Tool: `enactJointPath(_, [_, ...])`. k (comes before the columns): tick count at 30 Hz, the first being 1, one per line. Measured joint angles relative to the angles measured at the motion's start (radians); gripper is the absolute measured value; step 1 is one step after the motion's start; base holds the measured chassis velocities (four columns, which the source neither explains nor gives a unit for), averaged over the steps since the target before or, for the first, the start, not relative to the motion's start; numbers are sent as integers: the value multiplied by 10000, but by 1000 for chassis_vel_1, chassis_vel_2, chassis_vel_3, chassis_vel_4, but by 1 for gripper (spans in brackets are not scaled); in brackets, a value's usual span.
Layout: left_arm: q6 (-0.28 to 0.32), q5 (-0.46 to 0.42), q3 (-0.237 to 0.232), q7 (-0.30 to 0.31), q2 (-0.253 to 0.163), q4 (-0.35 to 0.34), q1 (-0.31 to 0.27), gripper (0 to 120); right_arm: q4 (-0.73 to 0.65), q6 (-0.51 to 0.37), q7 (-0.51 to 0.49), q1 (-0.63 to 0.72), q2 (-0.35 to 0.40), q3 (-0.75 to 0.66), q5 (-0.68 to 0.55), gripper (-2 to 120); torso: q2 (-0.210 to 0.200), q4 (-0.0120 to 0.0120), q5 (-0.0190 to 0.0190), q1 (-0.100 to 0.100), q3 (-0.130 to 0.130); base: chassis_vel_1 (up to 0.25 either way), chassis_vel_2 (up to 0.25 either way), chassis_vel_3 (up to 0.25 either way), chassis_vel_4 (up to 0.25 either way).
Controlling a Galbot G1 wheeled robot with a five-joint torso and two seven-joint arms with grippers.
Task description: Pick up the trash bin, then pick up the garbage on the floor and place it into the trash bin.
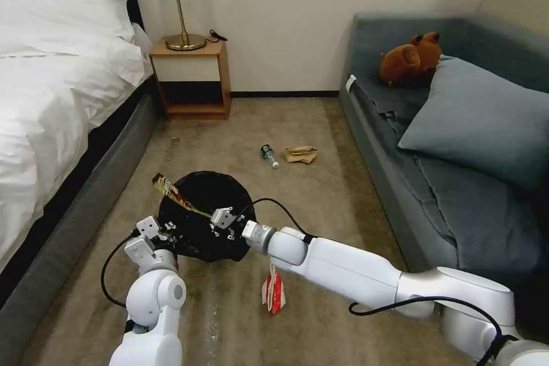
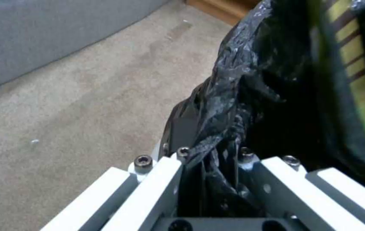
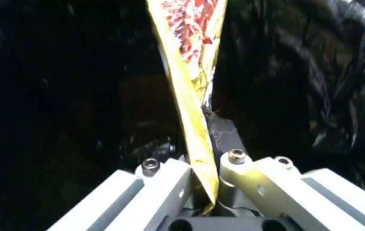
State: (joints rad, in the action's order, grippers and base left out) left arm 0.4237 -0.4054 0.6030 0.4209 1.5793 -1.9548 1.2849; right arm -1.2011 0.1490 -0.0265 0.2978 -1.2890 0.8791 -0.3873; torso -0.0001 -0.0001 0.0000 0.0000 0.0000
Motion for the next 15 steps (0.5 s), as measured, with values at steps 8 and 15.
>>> enactJointPath(8, [0,214,-208,4,35,-26,14,2,460,-5,23,-697,-42,778,-97,0,0,1,0,0,0,0,0,0,0])
enactJointPath(15, [-74,272,-239,4,70,97,10,2,722,-30,-23,-833,-228,987,-155,0,0,1,0,0,0,0,0,0,0])
